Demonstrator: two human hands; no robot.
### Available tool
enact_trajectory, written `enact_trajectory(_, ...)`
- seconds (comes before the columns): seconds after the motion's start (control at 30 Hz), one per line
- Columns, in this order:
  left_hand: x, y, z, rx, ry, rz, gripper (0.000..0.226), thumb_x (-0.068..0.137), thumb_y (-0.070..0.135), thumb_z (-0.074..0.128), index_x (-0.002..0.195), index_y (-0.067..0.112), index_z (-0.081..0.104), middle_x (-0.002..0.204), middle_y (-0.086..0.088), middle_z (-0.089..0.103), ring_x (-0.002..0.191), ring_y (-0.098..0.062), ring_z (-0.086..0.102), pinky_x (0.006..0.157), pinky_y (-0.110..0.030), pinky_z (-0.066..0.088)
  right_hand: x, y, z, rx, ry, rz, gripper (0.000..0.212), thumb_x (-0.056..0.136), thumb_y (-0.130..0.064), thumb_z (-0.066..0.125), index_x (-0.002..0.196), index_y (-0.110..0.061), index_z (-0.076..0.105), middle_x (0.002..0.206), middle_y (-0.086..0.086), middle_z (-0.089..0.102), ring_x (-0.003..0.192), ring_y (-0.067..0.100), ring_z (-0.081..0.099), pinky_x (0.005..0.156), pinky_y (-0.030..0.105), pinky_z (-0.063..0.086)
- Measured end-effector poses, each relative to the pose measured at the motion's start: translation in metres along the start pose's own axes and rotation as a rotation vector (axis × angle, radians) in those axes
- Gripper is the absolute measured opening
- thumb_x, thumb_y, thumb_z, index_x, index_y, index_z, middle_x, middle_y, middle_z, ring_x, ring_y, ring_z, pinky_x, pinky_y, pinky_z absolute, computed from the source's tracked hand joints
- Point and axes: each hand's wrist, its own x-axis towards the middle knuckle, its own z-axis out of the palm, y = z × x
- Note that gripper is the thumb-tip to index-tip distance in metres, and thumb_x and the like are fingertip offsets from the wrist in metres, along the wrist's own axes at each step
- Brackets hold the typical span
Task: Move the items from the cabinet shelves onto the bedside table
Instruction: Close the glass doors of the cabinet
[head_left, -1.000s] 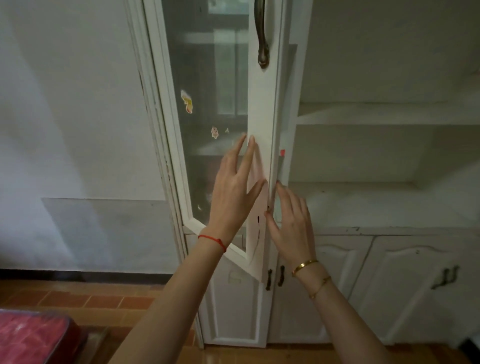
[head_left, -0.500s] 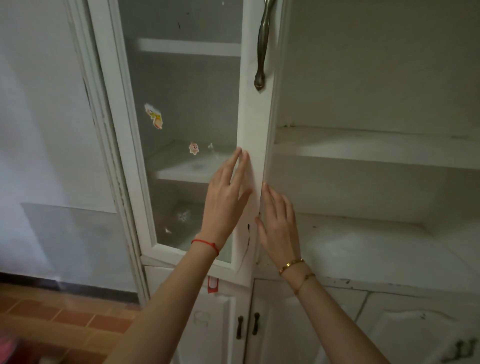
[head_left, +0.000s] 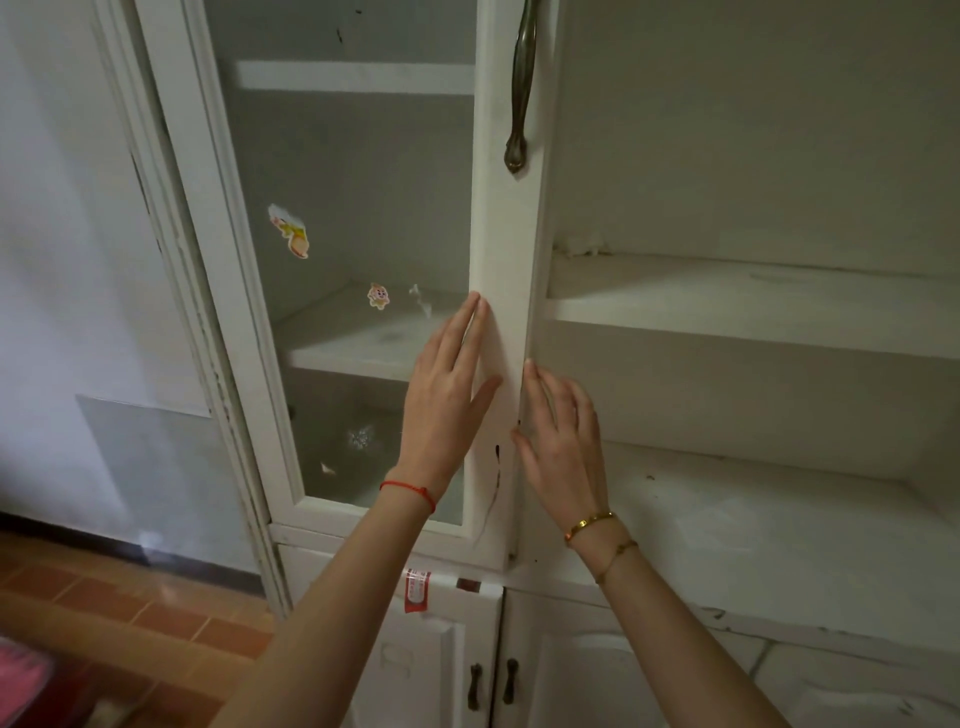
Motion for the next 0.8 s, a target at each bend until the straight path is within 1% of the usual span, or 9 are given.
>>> enact_trajectory(0.07, 0.002, -0.002, 0.003, 0.003, -0.011, -0.003, 0.081, 0.088, 0.016, 0.069, 0.154, 0.013, 0.023, 0.161, 0.001, 0.023, 0.145, -0.018, 0.03, 0.116, -0.037, 0.034, 0.003, 0.001, 0.003, 0.003, 0.023, 0.007, 0.074, 0.086, -0.028, 0.061, 0.15, -0.012, 0.028, 0.144, 0.003, 0.041, 0.125, 0.027, 0.042, 0.112, 0.033, 0.03)
enact_trajectory(0.17, 0.005, -0.004, 0.005, 0.012, -0.024, -0.012, 0.081, 0.089, 0.018, 0.069, 0.155, 0.014, 0.022, 0.162, 0.002, 0.022, 0.145, -0.018, 0.03, 0.117, -0.036, 0.033, 0.005, 0.003, 0.006, 0.001, 0.012, 0.008, 0.076, 0.086, -0.028, 0.062, 0.15, -0.013, 0.025, 0.144, 0.003, 0.04, 0.125, 0.026, 0.043, 0.112, 0.033, 0.03)
enact_trajectory(0.3, 0.006, -0.005, 0.005, -0.001, -0.014, 0.003, 0.079, 0.089, 0.016, 0.068, 0.154, 0.014, 0.024, 0.161, 0.002, 0.024, 0.143, -0.02, 0.033, 0.113, -0.039, 0.038, 0.006, 0.004, 0.004, -0.004, 0.009, 0.024, 0.077, 0.084, -0.031, 0.064, 0.15, -0.015, 0.027, 0.143, 0.001, 0.041, 0.123, 0.025, 0.042, 0.111, 0.032, 0.031)
enact_trajectory(0.4, 0.004, -0.006, 0.003, -0.024, -0.016, 0.017, 0.078, 0.088, 0.016, 0.068, 0.154, 0.013, 0.025, 0.161, 0.0, 0.025, 0.143, -0.02, 0.033, 0.113, -0.04, 0.038, 0.004, 0.004, 0.0, 0.007, -0.017, 0.036, 0.08, 0.084, -0.034, 0.065, 0.15, -0.017, 0.026, 0.145, -0.001, 0.041, 0.124, 0.025, 0.043, 0.111, 0.034, 0.032)
enact_trajectory(0.47, 0.002, -0.008, 0.001, -0.036, -0.023, 0.01, 0.079, 0.088, 0.016, 0.069, 0.153, 0.013, 0.026, 0.16, -0.001, 0.027, 0.143, -0.02, 0.033, 0.114, -0.039, 0.036, 0.0, 0.007, -0.004, 0.045, -0.014, 0.074, 0.078, 0.084, -0.038, 0.065, 0.149, -0.016, 0.028, 0.145, 0.0, 0.041, 0.125, 0.026, 0.042, 0.111, 0.036, 0.033)
enact_trajectory(0.6, -0.015, -0.01, -0.007, -0.057, -0.048, -0.009, 0.073, 0.088, 0.017, 0.07, 0.151, 0.013, 0.032, 0.155, -0.003, 0.036, 0.141, -0.02, 0.037, 0.117, -0.038, 0.034, -0.019, 0.014, -0.021, 0.119, 0.008, 0.16, 0.074, 0.086, -0.038, 0.064, 0.148, -0.013, 0.031, 0.145, 0.003, 0.041, 0.129, 0.025, 0.039, 0.112, 0.038, 0.032)
enact_trajectory(0.7, -0.037, -0.007, -0.017, -0.077, -0.077, 0.024, 0.066, 0.088, 0.017, 0.07, 0.147, 0.013, 0.041, 0.15, -0.006, 0.043, 0.137, -0.021, 0.043, 0.115, -0.038, 0.036, -0.041, 0.017, -0.037, 0.145, 0.015, 0.21, 0.069, 0.088, -0.034, 0.063, 0.146, -0.012, 0.033, 0.144, 0.004, 0.042, 0.13, 0.024, 0.037, 0.114, 0.037, 0.03)
enact_trajectory(0.8, -0.065, -0.003, -0.025, -0.107, -0.137, 0.056, 0.058, 0.09, 0.02, 0.068, 0.143, 0.013, 0.047, 0.145, -0.006, 0.05, 0.133, -0.021, 0.048, 0.112, -0.04, 0.04, -0.072, 0.018, -0.052, 0.17, -0.004, 0.282, 0.063, 0.088, -0.029, 0.062, 0.144, -0.013, 0.037, 0.142, 0.003, 0.044, 0.13, 0.023, 0.038, 0.113, 0.038, 0.031)
